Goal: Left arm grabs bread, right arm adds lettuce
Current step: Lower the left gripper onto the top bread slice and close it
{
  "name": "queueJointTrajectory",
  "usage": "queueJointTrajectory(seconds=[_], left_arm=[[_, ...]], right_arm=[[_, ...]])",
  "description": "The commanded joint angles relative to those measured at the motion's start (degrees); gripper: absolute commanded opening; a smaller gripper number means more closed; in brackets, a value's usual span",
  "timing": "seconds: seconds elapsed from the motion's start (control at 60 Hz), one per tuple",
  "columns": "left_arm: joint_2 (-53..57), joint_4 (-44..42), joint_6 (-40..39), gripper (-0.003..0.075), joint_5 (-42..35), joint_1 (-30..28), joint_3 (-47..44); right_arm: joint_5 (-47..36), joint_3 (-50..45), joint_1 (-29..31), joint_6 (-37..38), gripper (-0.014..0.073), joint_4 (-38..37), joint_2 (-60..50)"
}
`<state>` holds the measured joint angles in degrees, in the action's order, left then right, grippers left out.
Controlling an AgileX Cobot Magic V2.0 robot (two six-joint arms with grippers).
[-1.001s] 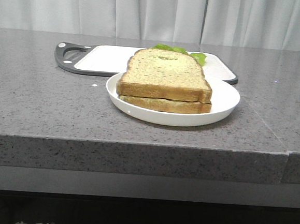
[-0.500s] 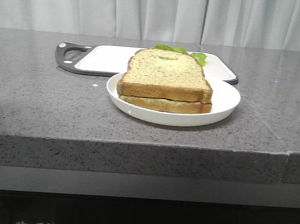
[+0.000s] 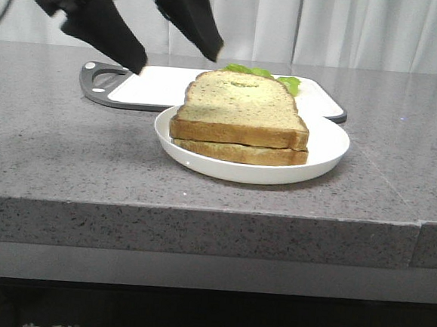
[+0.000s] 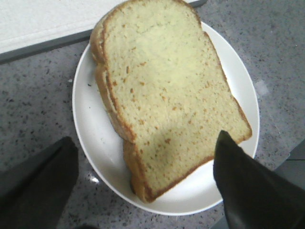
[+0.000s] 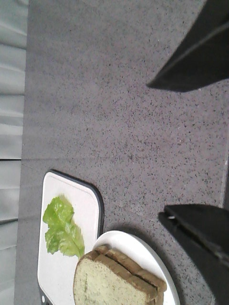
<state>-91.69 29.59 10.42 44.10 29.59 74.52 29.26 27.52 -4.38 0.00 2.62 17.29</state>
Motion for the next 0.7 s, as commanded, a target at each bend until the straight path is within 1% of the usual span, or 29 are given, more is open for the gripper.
queueJointTrajectory(seconds=[0.0,0.083,0.284,0.517,0.6,0.684], left_arm=[[-0.7,1.8,0.0,0.0562,-0.8,0.5,4.2],[-2.6,1.8,0.0,0.0556,-0.4,0.5,5.4],[-5.6,1.6,0.0,0.0497,-0.4,0.5,6.5],[-6.5,1.1,0.0,0.0489,-0.4,0.5,6.5],[-6.5,0.8,0.0,0.0428,-0.3,0.5,6.5],[-6.5,0.8,0.0,0.0343,-0.3,0.5,6.5]], right_arm=[[-3.9,1.8,0.0,-0.3,0.0516,-0.8,0.9],[-3.9,1.8,0.0,-0.3,0.0516,-0.8,0.9],[-3.9,1.8,0.0,-0.3,0.0516,-0.8,0.9],[-3.9,1.8,0.0,-0.3,0.0516,-0.8,0.9],[-3.9,1.8,0.0,-0.3,0.0516,-0.8,0.9],[-3.9,1.8,0.0,-0.3,0.0516,-0.8,0.9]])
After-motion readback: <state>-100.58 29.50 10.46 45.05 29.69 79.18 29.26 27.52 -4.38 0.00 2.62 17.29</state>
